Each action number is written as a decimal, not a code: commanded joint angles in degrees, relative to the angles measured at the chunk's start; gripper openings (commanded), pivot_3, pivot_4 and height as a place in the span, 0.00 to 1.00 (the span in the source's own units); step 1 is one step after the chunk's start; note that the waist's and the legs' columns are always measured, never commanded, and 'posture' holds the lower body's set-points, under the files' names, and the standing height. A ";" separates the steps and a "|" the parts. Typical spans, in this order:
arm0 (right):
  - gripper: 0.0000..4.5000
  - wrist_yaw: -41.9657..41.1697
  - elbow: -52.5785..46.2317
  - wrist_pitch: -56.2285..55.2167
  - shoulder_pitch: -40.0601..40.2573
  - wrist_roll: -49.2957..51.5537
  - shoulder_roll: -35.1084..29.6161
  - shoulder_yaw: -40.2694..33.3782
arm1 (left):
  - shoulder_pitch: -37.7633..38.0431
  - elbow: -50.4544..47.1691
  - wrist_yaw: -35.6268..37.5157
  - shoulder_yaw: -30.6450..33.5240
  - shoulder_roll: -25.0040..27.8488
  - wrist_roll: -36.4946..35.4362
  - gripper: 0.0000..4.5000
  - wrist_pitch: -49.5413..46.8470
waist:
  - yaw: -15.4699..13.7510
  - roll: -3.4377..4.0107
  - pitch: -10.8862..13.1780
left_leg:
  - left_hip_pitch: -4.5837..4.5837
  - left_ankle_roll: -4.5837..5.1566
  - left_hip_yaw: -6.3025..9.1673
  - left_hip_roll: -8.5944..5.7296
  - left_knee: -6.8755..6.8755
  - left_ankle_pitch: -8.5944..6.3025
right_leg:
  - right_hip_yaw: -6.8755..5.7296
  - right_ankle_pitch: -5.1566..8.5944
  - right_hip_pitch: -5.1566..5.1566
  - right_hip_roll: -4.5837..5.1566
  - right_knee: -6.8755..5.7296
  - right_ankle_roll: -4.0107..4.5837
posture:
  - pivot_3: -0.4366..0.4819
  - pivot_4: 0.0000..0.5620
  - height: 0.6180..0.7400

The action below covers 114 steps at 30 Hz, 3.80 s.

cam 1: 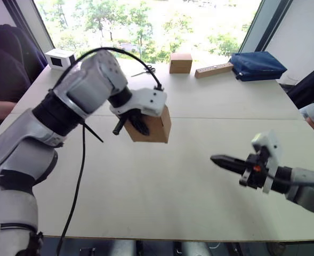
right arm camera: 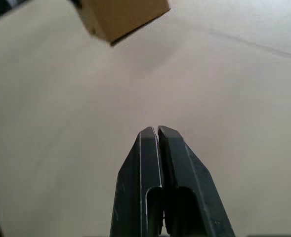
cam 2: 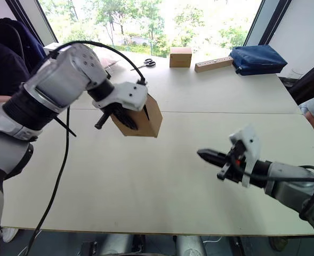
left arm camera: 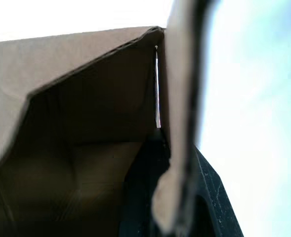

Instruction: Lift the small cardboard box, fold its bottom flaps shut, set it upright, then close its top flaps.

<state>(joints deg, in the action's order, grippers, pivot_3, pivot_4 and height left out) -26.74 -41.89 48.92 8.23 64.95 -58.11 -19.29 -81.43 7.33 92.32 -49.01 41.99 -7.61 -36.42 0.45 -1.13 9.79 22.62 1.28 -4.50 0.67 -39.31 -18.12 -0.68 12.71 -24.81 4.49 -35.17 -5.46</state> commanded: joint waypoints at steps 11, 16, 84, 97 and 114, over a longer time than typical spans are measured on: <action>0.01 3.86 -12.37 2.22 0.98 -11.13 -3.05 1.37 | -2.15 -2.82 -6.99 -7.61 -16.04 0.12 0.00 -33.83 | -0.81 0.00 -0.01 | 0.45 0.22 0.11 -0.05 -0.74 -0.13 | 0.02 0.15 -0.11 0.02 -0.19 -0.06 | 0.48 0.27 1.00; 0.01 5.34 -11.85 3.63 0.15 -11.77 -1.80 2.74 | -0.80 -3.95 -10.30 -7.57 -18.16 -0.88 0.00 -35.05 | -1.14 0.00 -0.01 | 0.75 0.29 0.18 -0.16 -0.80 -0.16 | 0.14 0.14 -0.34 0.01 -0.19 -0.13 | 0.48 0.27 1.00; 0.00 -14.93 16.11 -8.08 -20.38 -23.27 13.14 13.56 | 51.35 -15.97 -25.50 49.13 -4.64 -23.70 0.00 -12.39 | -1.11 0.11 -0.09 | 0.44 0.18 0.10 -0.30 -0.99 -0.10 | 0.26 0.05 -0.28 0.21 -0.95 -0.35 | 0.48 0.27 1.00; 0.00 -18.53 17.69 -8.56 -25.92 -26.53 15.56 19.42 | 45.39 -10.11 -27.87 41.57 -10.26 -19.60 0.00 -4.66 | -0.97 0.11 -0.09 | 0.27 0.18 0.11 -0.31 -0.97 -0.10 | 0.22 0.05 -0.11 0.16 -0.91 -0.34 | 0.48 0.27 1.00; 0.00 -24.46 24.64 -11.61 -32.47 -37.68 15.71 28.20 | 41.04 -2.50 -27.46 32.44 -11.67 -9.47 0.00 1.49 | -1.06 0.11 -0.09 | -0.02 0.21 0.09 -0.31 -0.89 -0.12 | 0.22 0.06 0.13 0.16 -0.88 -0.34 | 0.48 0.27 1.00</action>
<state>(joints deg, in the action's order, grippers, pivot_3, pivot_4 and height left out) -50.30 -16.64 38.42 -22.78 28.73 -41.76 8.56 -40.28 4.67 64.94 -15.24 30.46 -18.10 -35.41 -0.61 -1.02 9.69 22.56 1.49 -4.42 0.35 -40.20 -18.25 -0.45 12.78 -24.66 4.65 -36.05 -5.80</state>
